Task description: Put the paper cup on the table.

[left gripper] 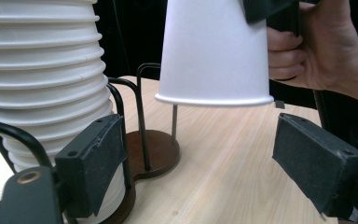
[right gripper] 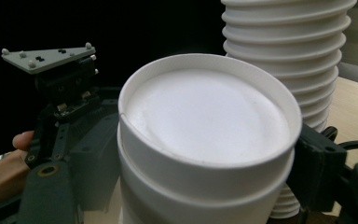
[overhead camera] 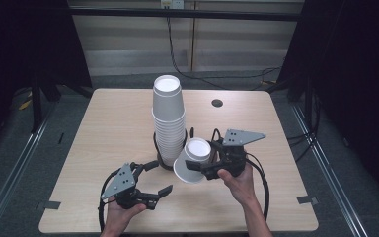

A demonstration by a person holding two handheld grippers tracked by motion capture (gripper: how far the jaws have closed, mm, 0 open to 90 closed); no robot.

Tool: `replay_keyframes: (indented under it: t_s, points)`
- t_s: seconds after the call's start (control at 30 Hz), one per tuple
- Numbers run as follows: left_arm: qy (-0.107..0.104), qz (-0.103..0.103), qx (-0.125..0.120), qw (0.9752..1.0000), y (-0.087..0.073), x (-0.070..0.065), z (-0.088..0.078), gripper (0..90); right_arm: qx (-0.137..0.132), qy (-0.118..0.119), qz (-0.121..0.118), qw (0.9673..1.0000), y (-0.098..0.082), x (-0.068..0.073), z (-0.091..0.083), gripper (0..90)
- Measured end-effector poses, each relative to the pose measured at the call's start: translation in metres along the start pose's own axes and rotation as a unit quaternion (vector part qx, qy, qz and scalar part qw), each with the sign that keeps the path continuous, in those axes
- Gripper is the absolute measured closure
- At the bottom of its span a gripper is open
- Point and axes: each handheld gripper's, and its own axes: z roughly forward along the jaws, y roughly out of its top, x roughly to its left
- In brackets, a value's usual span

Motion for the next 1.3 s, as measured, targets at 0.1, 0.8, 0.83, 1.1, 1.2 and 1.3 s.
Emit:
replay_keyframes:
  t_s: [0.1,0.8,0.83,1.1,1.2,1.3]
  points:
    - [-0.007,0.002,0.006,1.0,0.0,0.001,0.003,15.8,0.006,-0.009,-0.001,0.9999,-0.004,0.0,0.002,21.9]
    - [-0.062,-0.011,0.017,0.9979,-0.008,-0.004,0.023,14.7,0.015,0.036,0.012,0.9992,-0.026,0.013,0.022,21.9]
    - [-0.063,-0.012,0.017,0.9978,-0.008,-0.004,0.024,14.9,0.018,0.035,0.009,0.9992,-0.026,0.013,0.023,21.9]
    - [-0.074,-0.016,0.024,0.9969,-0.01,-0.005,0.03,9.9,0.012,0.049,0.016,0.9986,-0.028,0.015,0.028,22.0]
    - [-0.072,-0.019,0.025,0.9969,-0.01,-0.005,0.033,9.0,0.01,0.05,0.021,0.9985,-0.029,0.016,0.03,22.1]
    - [-0.075,-0.021,0.023,0.9967,-0.01,-0.004,0.035,8.3,0.005,0.053,0.025,0.9983,-0.029,0.016,0.03,22.1]
